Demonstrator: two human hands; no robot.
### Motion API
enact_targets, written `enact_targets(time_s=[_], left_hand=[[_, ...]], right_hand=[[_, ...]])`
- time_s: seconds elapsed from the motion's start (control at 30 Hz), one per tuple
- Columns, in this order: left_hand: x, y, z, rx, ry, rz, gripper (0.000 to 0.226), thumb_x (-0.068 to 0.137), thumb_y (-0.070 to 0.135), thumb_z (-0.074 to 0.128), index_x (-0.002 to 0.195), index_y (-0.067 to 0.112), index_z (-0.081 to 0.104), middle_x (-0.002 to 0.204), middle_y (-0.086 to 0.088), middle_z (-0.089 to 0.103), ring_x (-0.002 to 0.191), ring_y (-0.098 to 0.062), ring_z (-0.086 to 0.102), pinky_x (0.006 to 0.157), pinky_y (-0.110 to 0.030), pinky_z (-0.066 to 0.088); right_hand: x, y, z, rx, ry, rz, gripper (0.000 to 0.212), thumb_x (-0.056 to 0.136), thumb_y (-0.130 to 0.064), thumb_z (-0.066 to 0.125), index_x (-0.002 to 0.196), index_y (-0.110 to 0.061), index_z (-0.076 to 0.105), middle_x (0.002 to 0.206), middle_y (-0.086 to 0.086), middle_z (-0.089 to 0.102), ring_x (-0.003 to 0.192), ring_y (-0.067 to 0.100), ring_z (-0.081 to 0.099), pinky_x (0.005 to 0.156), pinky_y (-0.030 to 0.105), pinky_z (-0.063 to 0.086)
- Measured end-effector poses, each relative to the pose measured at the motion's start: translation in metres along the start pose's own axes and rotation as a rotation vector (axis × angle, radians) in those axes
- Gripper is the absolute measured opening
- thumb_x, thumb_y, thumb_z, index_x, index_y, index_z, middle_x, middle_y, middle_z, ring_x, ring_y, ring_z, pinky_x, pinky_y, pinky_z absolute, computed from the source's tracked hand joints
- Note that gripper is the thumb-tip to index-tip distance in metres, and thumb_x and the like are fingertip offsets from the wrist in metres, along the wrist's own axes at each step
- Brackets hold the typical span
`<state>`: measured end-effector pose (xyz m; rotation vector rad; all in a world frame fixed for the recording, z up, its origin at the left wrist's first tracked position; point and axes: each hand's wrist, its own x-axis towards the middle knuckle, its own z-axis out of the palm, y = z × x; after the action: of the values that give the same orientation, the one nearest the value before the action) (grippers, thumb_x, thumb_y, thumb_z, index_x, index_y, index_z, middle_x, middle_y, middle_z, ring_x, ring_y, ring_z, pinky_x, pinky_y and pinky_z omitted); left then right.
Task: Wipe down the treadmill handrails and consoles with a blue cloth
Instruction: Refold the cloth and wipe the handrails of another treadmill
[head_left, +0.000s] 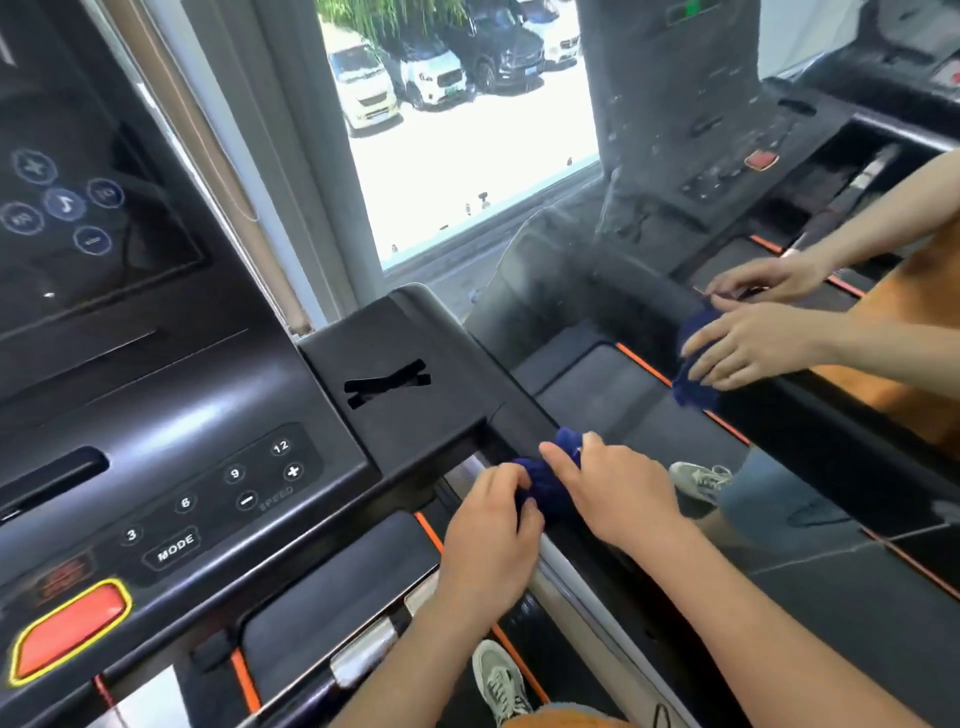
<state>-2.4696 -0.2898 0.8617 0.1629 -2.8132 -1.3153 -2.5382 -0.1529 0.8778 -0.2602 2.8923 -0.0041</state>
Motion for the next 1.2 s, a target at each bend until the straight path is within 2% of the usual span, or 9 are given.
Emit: enact_targets(time_s=[0.07, 0.2, 0.4, 0.67, 0.83, 0.93, 1.07, 1.13, 1.2], left_hand=[[0.0, -0.001, 0.001, 0.014, 0.024, 0.033, 0.008, 0.091, 0.018, 0.052, 0.094, 0.025, 0.05, 0.096, 0.01, 0.054, 0.087, -0.008, 0.05, 0.073, -0.024, 0.038], [0.012, 0.006, -0.005, -0.05, -0.005, -0.142, 0.01, 0.096, 0.026, 0.047, 0.102, 0.029, 0.04, 0.099, 0.006, 0.057, 0.093, -0.02, 0.057, 0.072, -0.032, 0.036], [0.036, 0.011, -0.014, -0.115, -0.001, -0.318, 0.021, 0.098, 0.03, 0.045, 0.112, 0.016, 0.039, 0.109, -0.008, 0.062, 0.105, -0.034, 0.057, 0.076, -0.036, 0.039], [-0.001, 0.001, 0.008, 0.366, -0.104, 0.116, 0.02, 0.084, 0.025, 0.052, 0.096, 0.018, 0.037, 0.099, -0.006, 0.055, 0.082, -0.033, 0.059, 0.068, -0.041, 0.046], [-0.032, -0.003, 0.025, 0.593, -0.111, 0.339, 0.057, 0.068, 0.011, 0.066, 0.123, 0.005, 0.056, 0.134, -0.027, 0.051, 0.119, -0.043, 0.054, 0.094, -0.048, 0.051], [-0.063, -0.005, 0.034, 0.482, -0.21, 0.494, 0.072, 0.067, 0.015, 0.072, 0.134, 0.01, 0.047, 0.148, -0.02, 0.04, 0.131, -0.032, 0.048, 0.1, -0.043, 0.048], [-0.085, -0.011, 0.04, 0.058, -0.358, 0.284, 0.07, 0.082, 0.018, 0.052, 0.147, 0.027, 0.028, 0.16, 0.008, 0.012, 0.142, -0.011, 0.027, 0.104, -0.028, 0.041], [-0.084, -0.015, 0.046, -0.263, -0.432, 0.113, 0.071, 0.076, 0.021, 0.045, 0.145, 0.031, 0.033, 0.152, 0.011, 0.03, 0.136, -0.007, 0.035, 0.106, -0.031, 0.04], [-0.079, -0.017, 0.048, -0.54, -0.416, -0.06, 0.063, 0.08, 0.011, 0.044, 0.136, 0.04, 0.042, 0.134, 0.012, 0.051, 0.124, 0.001, 0.047, 0.101, -0.02, 0.042]], right_hand=[[-0.011, 0.01, 0.003, -0.143, -0.046, -0.07, 0.082, 0.082, -0.058, -0.01, 0.136, -0.025, 0.043, 0.117, 0.005, 0.06, 0.1, 0.03, 0.063, 0.067, 0.04, 0.037], [0.049, -0.031, 0.003, -0.037, -0.005, -0.101, 0.046, 0.101, -0.037, 0.019, 0.137, -0.018, 0.04, 0.119, 0.011, 0.055, 0.102, 0.033, 0.06, 0.067, 0.04, 0.039], [0.102, -0.084, -0.017, 0.387, 0.043, -0.052, 0.059, 0.098, -0.055, 0.026, 0.132, -0.008, 0.037, 0.127, 0.019, 0.051, 0.11, 0.042, 0.055, 0.085, 0.045, 0.043], [0.007, -0.01, 0.002, 0.181, -0.037, -0.082, 0.055, 0.1, -0.051, 0.017, 0.146, -0.02, 0.027, 0.137, 0.012, 0.046, 0.109, 0.037, 0.056, 0.083, 0.045, 0.046], [-0.057, 0.014, 0.01, 0.102, 0.045, 0.095, 0.042, 0.101, -0.049, 0.02, 0.124, -0.019, 0.038, 0.111, 0.011, 0.063, 0.097, 0.033, 0.065, 0.072, 0.04, 0.047], [-0.096, 0.03, 0.018, 0.061, 0.025, 0.181, 0.042, 0.102, -0.047, 0.022, 0.13, -0.02, 0.037, 0.119, 0.007, 0.061, 0.103, 0.028, 0.063, 0.077, 0.038, 0.047], [-0.114, 0.033, 0.018, 0.248, -0.068, 0.24, 0.079, 0.093, -0.064, 0.033, 0.152, -0.015, 0.013, 0.144, 0.012, 0.042, 0.128, 0.03, 0.045, 0.1, 0.04, 0.039], [-0.099, 0.023, 0.014, 0.245, -0.135, 0.218, 0.107, 0.078, -0.081, 0.039, 0.153, -0.014, 0.003, 0.149, 0.015, 0.031, 0.134, 0.036, 0.037, 0.107, 0.045, 0.035], [-0.074, 0.01, 0.01, 0.239, -0.15, 0.148, 0.12, 0.068, -0.084, 0.052, 0.153, -0.017, -0.001, 0.149, 0.014, 0.03, 0.133, 0.037, 0.037, 0.106, 0.047, 0.037]])
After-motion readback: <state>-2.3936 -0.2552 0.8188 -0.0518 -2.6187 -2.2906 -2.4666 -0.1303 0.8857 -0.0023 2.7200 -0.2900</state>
